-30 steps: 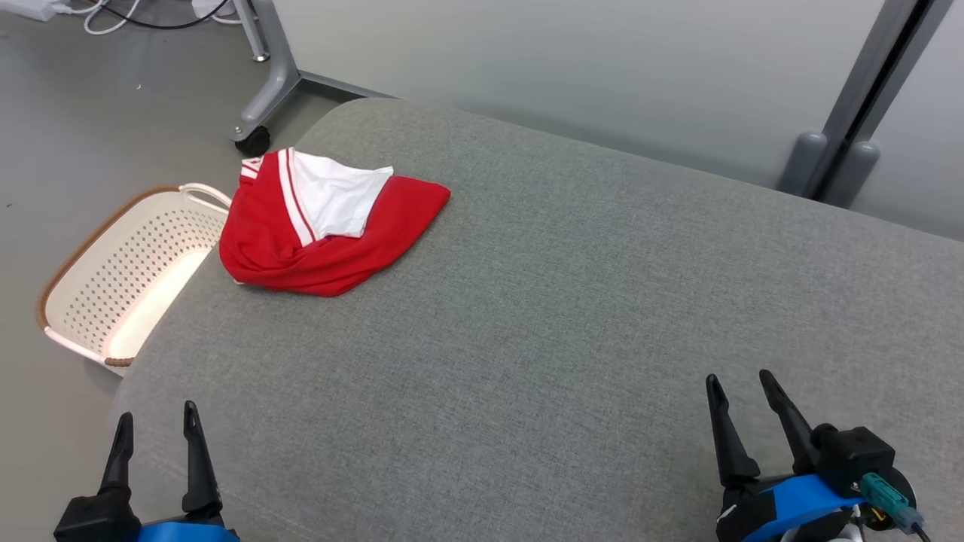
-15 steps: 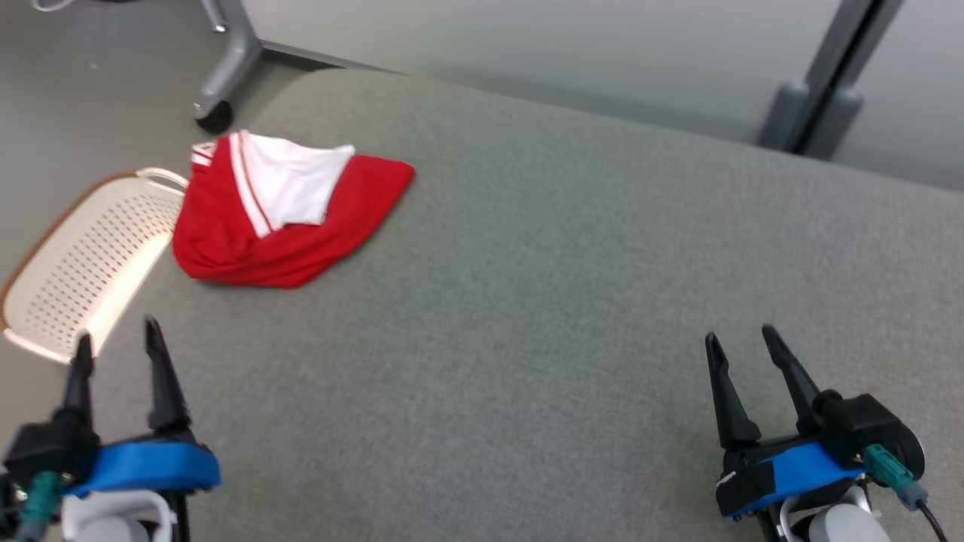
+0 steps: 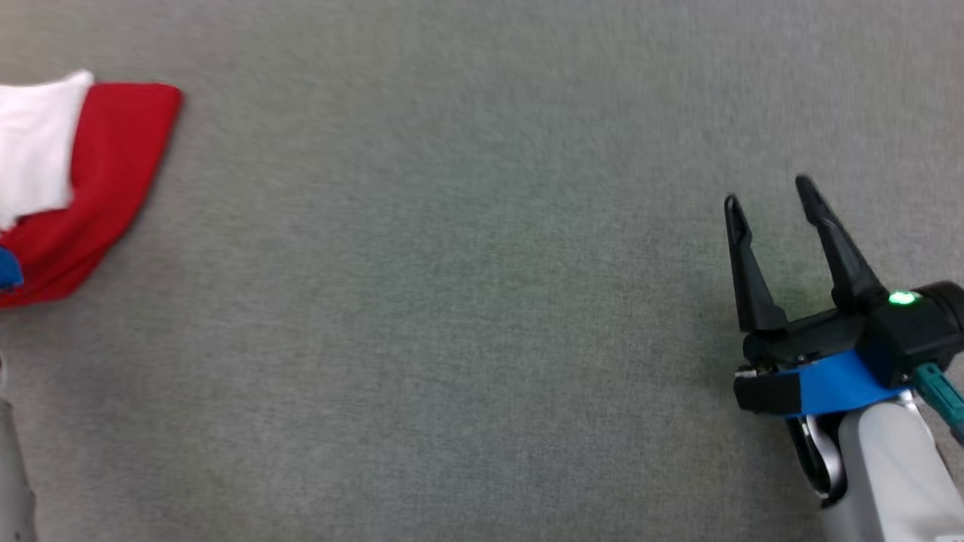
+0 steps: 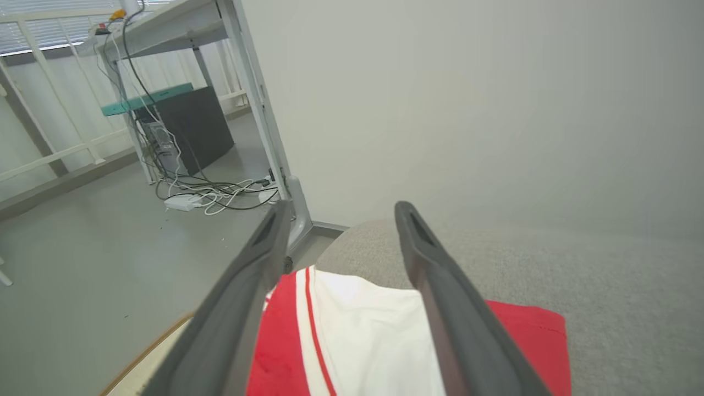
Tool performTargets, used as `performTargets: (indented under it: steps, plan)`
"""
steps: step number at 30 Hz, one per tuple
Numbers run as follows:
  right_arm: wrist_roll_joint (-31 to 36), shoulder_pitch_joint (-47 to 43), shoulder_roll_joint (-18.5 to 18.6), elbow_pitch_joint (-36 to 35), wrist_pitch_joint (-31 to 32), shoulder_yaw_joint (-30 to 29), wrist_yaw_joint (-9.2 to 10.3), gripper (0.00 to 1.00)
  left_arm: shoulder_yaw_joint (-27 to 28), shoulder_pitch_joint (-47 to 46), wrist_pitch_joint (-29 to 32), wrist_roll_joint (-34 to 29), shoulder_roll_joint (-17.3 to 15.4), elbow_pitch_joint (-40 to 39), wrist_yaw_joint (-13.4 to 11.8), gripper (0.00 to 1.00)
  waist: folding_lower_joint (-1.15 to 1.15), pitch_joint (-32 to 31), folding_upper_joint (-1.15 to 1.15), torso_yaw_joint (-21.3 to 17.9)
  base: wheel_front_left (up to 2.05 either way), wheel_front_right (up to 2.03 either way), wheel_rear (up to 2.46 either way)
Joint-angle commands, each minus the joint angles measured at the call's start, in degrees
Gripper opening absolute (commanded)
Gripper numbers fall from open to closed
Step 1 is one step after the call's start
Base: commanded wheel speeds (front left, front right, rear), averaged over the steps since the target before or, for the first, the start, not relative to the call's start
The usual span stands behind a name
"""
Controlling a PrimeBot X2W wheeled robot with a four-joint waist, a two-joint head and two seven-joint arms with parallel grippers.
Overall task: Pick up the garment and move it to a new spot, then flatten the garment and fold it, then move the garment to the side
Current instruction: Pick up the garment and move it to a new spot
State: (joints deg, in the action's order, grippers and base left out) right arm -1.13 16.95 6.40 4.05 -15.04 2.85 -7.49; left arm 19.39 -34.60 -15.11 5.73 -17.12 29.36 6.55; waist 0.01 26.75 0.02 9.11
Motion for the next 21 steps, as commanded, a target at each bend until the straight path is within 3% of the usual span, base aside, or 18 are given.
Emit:
performTargets:
  steps: [1,4,11,19,20,21]
  plan:
    - [0.57,0.93,0.53,-1.23,-0.22,-0.05,-0.01,1.0,-0.6,-2.06,-0.09,-0.07,-1.12,3.06,0.23,1.0,-0.01,1.67,-0.02,-0.23,0.0,0.0,0.0]
    - [1.06,1.23,0.91,-3.51,-0.22,-0.88,-0.01,1.0,-2.17,-7.01,0.24,-0.03,-3.83,10.53,0.48,1.0,-0.01,4.47,-0.02,-1.31,0.0,0.0,0.0]
    - [1.37,1.47,1.17,-6.68,-0.21,-1.78,-0.01,1.0,-6.57,-15.57,4.51,0.77,-6.74,25.02,0.99,1.0,-0.01,8.31,-0.02,-2.53,0.0,0.0,0.0]
    - [1.88,1.26,0.76,-7.64,-0.21,-2.49,-0.01,1.0,-11.41,-19.26,16.81,4.76,-6.11,37.66,0.95,1.0,-0.01,9.36,-0.02,-2.66,0.0,0.0,0.0]
    - [1.99,1.16,0.69,-7.56,-0.21,-2.5,-0.01,1.0,-12.26,-19.48,17.78,5.21,-6.05,38.37,0.96,0.88,-0.01,9.28,-0.02,-2.65,0.0,0.0,0.0]
    - [1.97,1.05,0.63,-7.43,-0.21,-2.54,-0.01,1.0,-12.74,-19.56,18.03,5.85,-6.04,38.65,0.96,0.5,-0.01,9.17,-0.02,-2.62,0.0,0.0,0.0]
